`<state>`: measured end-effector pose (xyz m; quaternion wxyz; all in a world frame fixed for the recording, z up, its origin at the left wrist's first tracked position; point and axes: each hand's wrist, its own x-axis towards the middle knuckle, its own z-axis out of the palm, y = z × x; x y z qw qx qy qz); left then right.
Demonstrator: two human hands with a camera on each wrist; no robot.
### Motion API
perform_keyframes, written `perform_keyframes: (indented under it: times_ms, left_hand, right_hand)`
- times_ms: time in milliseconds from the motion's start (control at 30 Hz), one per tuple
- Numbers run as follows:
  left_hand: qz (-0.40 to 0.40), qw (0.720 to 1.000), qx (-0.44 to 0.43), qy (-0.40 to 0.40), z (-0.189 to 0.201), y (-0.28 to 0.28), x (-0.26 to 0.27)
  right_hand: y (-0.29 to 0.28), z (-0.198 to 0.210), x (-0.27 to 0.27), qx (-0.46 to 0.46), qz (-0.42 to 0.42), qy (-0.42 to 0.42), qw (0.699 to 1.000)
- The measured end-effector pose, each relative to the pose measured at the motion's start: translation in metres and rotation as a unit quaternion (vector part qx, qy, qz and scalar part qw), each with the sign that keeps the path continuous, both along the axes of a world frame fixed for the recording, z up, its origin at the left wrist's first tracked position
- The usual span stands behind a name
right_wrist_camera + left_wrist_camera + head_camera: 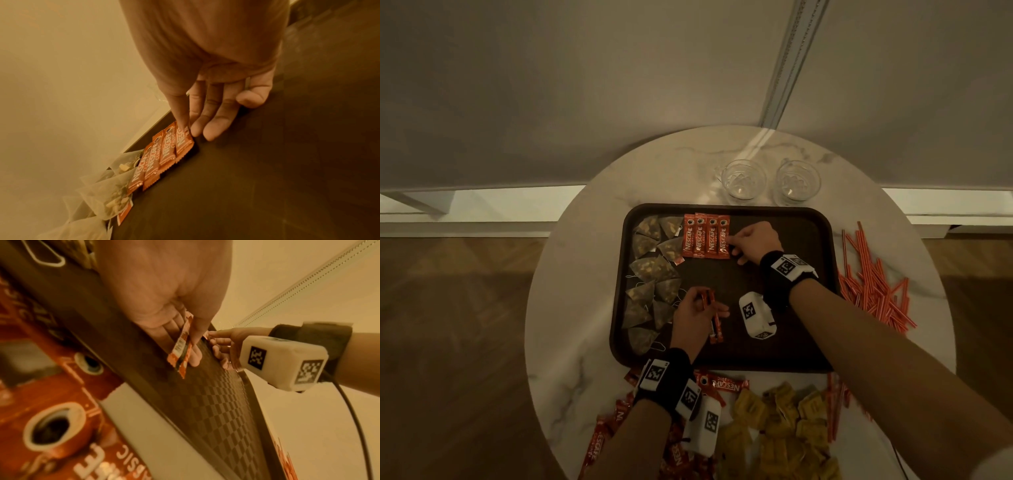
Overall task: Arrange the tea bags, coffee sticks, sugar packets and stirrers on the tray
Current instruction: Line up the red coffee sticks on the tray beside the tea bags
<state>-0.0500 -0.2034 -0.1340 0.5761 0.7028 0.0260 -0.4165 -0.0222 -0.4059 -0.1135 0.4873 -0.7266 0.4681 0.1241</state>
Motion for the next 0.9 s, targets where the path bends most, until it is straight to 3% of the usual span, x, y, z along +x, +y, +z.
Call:
perform_keyframes:
  times_ms: [267,500,633,733,900]
  left_hand:
    - [-0.003,1.0,-0.009,0.021,-0.005,0.001,0.003]
    - [-0.017,0.998,0.006,0.06,0.003,0.001,0.006]
    - [-0.037,0.998,0.002,0.054,0.026,0.018,0.002]
    - [-0.025,0.997,-0.049,0.048,0.054,0.039,-0.009]
    - [0.023,0.98,-0.142,0.14,0.079,0.062,-0.031]
  right_hand:
    - [0.006,0.002,-0.009,0.014,-0.036,-0.028,0.999]
    - [0.044,0.01,-0.059,0.017,-0.034,-0.059,0.998]
    - [0.088,0.017,-0.111,0.065,-0.023,-0.078,0.995]
    - [0.122,0.03,-0.143,0.118,-0.048,-0.124,0.984]
    - [0.167,0.056,-0.169,0.291,-0.127,-0.182,0.931]
